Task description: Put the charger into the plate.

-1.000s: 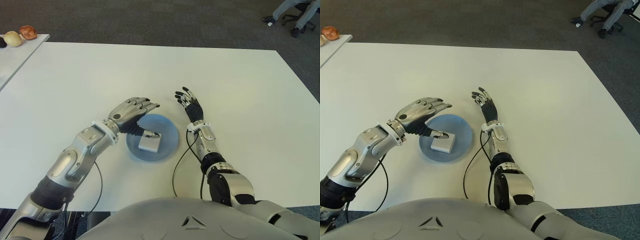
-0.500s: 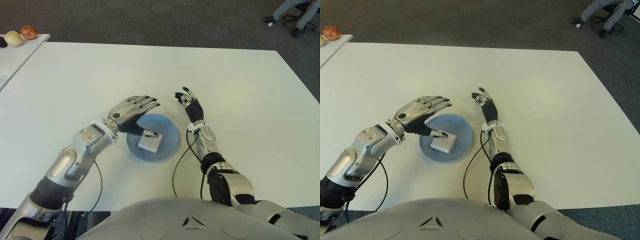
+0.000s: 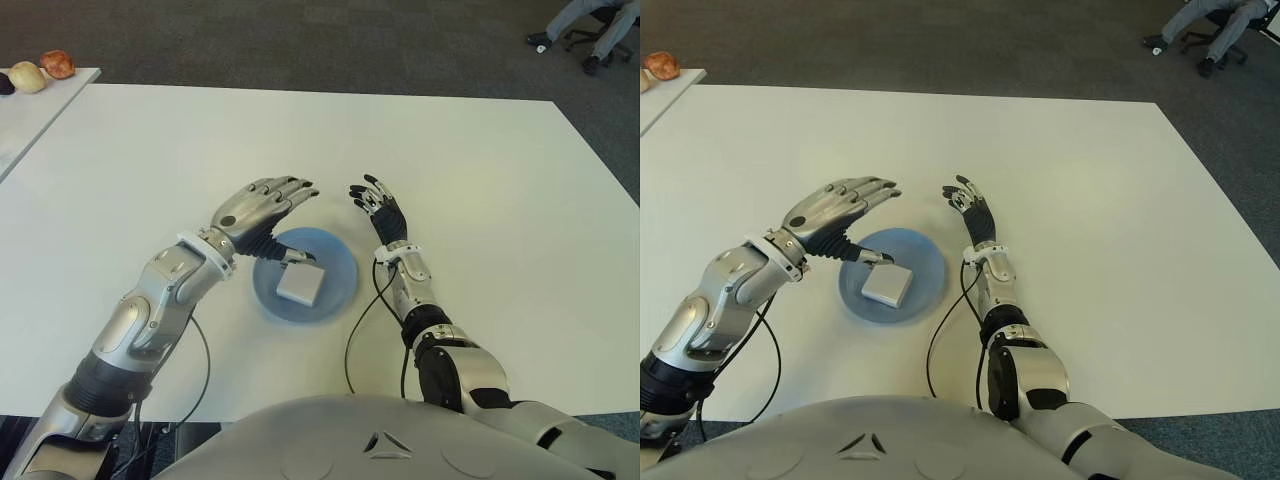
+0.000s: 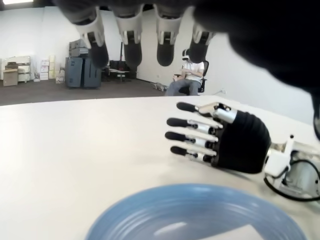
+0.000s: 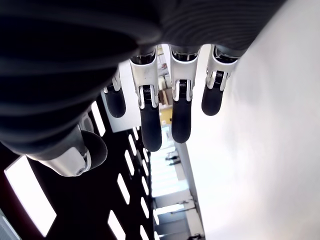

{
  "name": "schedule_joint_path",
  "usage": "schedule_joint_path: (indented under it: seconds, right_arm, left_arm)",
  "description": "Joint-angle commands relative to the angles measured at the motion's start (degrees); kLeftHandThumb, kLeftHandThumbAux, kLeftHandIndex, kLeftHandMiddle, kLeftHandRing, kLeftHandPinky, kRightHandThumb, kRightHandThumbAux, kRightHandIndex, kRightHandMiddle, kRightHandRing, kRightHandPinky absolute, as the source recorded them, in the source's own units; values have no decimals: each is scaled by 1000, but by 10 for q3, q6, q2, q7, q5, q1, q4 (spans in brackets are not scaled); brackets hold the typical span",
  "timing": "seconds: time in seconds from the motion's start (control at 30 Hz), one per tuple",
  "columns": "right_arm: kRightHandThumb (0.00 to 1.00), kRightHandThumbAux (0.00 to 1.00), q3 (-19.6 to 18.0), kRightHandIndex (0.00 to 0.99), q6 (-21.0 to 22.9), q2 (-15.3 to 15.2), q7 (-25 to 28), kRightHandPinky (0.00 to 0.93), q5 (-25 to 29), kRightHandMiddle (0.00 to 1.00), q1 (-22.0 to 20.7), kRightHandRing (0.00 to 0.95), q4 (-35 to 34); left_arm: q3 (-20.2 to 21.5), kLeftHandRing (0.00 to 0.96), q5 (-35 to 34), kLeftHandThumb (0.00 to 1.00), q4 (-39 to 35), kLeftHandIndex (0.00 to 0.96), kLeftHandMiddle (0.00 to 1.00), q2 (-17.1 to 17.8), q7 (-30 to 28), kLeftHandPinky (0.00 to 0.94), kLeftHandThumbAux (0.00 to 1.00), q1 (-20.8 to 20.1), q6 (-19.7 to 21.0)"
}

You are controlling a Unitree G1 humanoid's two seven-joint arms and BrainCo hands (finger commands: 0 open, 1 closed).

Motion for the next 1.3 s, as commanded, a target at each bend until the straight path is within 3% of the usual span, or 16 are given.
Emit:
schedule_joint_path:
  seconds: [0.03,0.13,0.3,0.4,0.5,0.6,0.87,1.0,1.3]
  right_arm:
    - [0,544,-4,136,31,0,4,159,8,313,38,253,35]
    - [0,534,-5,135,32,-1,4,154,7,307,37,248,37]
    - [0,530,-6,139,33,-3,3,178,6,304,35,249,40]
    - [0,532,-6,141,34,-4,5,171,7,303,34,249,42]
    - [0,534,-8,142,36,-6,7,169,9,303,32,248,44]
    - [0,537,-9,141,37,-8,8,172,9,297,30,243,47]
    - [0,544,-11,145,37,-11,13,182,12,281,32,231,44]
    - [0,555,-14,147,38,-13,17,184,14,270,34,223,43]
    - [0,579,-17,148,39,-16,28,186,20,251,39,209,34]
  left_arm:
    - [67,39,-102,179,43,58,56,-31,54,85,525,-35,-24]
    - [110,66,-186,174,55,74,79,-57,62,102,610,-39,-19]
    - [171,75,-306,130,57,76,85,-118,72,80,679,-43,38]
    - [210,59,-368,89,71,65,71,-133,76,52,719,-46,45]
    - [262,45,-436,58,131,55,57,-133,67,37,741,-50,24]
    - [298,22,-493,21,258,39,33,-131,52,20,755,-77,-19]
    - [300,0,-542,0,377,16,3,-164,47,0,780,-114,-61]
    - [292,0,-543,0,406,13,0,-175,49,0,797,-108,-93]
    - [281,0,-538,0,542,5,0,-208,48,0,817,-87,-178]
